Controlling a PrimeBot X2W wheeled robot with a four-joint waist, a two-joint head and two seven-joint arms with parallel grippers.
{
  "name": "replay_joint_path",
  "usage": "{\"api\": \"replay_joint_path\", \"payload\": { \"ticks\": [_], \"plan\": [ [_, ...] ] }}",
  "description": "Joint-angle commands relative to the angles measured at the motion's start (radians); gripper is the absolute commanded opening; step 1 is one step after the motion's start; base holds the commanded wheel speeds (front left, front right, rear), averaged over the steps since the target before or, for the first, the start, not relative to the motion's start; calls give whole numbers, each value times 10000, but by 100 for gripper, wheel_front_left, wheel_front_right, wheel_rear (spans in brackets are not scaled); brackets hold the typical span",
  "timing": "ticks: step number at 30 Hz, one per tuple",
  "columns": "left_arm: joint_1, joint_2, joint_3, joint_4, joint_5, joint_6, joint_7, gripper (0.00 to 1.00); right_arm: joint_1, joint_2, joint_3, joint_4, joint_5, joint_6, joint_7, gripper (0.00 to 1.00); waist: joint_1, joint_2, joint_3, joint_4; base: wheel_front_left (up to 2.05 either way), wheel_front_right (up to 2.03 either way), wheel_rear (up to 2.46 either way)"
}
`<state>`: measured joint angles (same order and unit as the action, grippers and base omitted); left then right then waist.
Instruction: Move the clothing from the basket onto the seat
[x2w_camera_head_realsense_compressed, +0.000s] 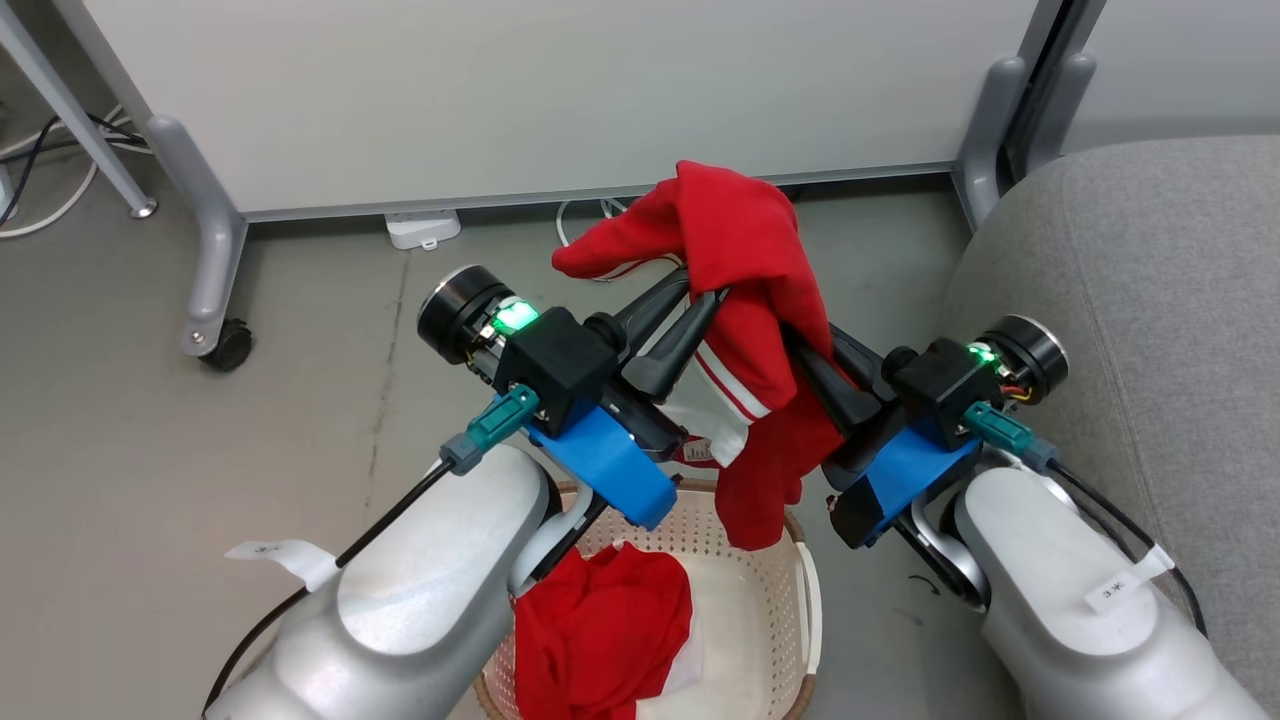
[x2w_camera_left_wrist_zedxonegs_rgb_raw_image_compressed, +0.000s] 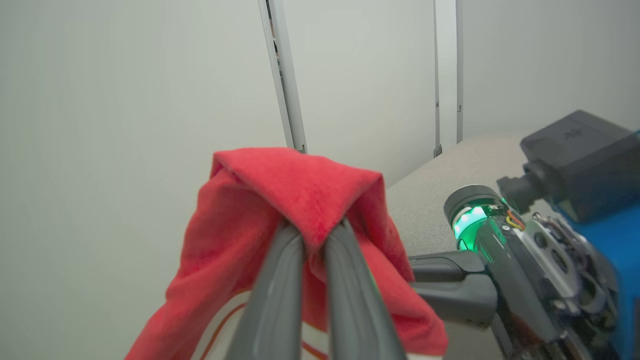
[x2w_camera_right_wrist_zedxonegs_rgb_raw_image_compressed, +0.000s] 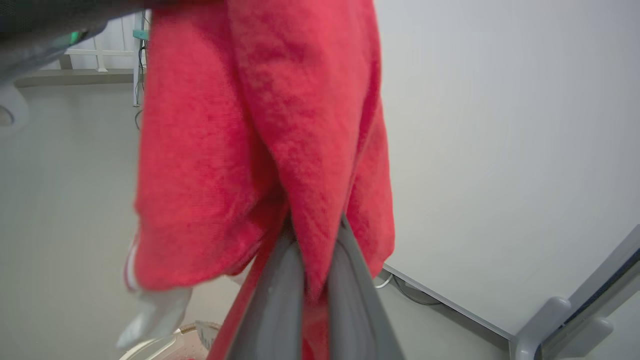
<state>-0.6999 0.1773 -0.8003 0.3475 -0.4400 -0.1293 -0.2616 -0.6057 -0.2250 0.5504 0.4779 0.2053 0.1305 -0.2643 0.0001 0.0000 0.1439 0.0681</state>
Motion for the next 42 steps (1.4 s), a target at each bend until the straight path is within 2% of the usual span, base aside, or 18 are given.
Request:
{"api": "replay_joint_path", "payload": {
  "ticks": [1,12,20,29,42],
  "plan": [
    [69,-9,54,17,51,-5,-51,100,65,49,-115,-46,57,5,-5,0,-1,0,27,10,0,0,0],
    [365,-36,85,37,204,31,-45,100,235,136,-1349,-202,-23,5,-5,0,-1,0,288,13,0,0,0],
    [467,-2,175,-100,372,64,-40,100,476,179,-2244,-454,-188,5,-5,0,-1,0,568,-227,0,0,0],
    [537,119,284,-255,566,64,-40,100,1004,418,-3411,-1022,-430,5,-5,0,-1,0,996,-1116,0,0,0],
    [609,231,186,-286,869,39,-40,100,1778,752,-4560,-1683,-543,5,-5,0,-1,0,1260,-2531,0,0,0]
  ]
}}
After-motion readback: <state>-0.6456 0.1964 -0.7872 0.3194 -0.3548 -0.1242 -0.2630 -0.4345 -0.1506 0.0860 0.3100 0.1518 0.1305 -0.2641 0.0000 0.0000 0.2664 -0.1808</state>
